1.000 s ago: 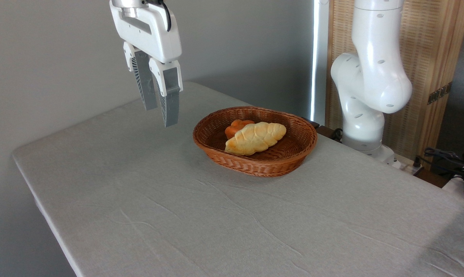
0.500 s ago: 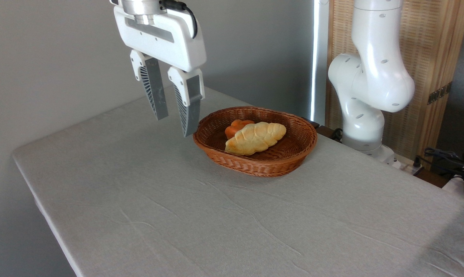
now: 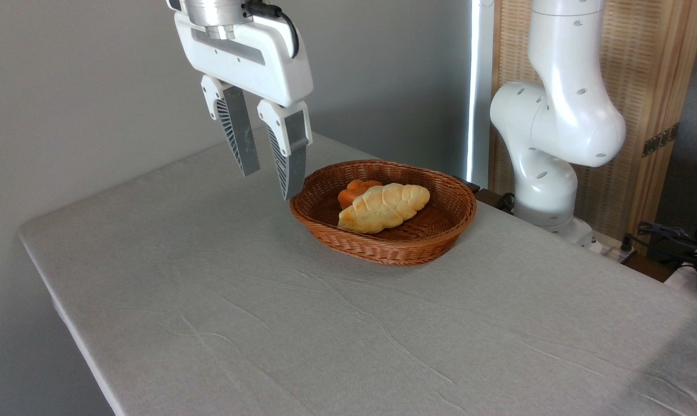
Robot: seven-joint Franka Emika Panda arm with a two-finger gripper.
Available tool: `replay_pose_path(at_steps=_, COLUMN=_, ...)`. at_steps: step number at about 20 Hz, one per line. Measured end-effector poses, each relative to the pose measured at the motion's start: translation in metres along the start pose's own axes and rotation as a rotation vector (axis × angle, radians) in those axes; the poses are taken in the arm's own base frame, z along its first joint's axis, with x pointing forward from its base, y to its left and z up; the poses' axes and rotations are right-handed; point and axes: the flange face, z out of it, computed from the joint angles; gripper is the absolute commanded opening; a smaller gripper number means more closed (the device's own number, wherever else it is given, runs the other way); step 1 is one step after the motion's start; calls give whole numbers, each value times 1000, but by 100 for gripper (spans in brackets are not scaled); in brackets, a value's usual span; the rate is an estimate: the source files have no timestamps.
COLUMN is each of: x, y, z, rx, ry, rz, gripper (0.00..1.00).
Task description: Put bread into the basket
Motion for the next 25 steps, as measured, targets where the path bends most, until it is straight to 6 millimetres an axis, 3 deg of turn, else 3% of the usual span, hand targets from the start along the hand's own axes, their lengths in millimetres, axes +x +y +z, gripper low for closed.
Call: replay_pose_path(at_steps=25, x=-1, y=-5, z=-2, rx=46, ry=-14, rz=-1, gripper=100)
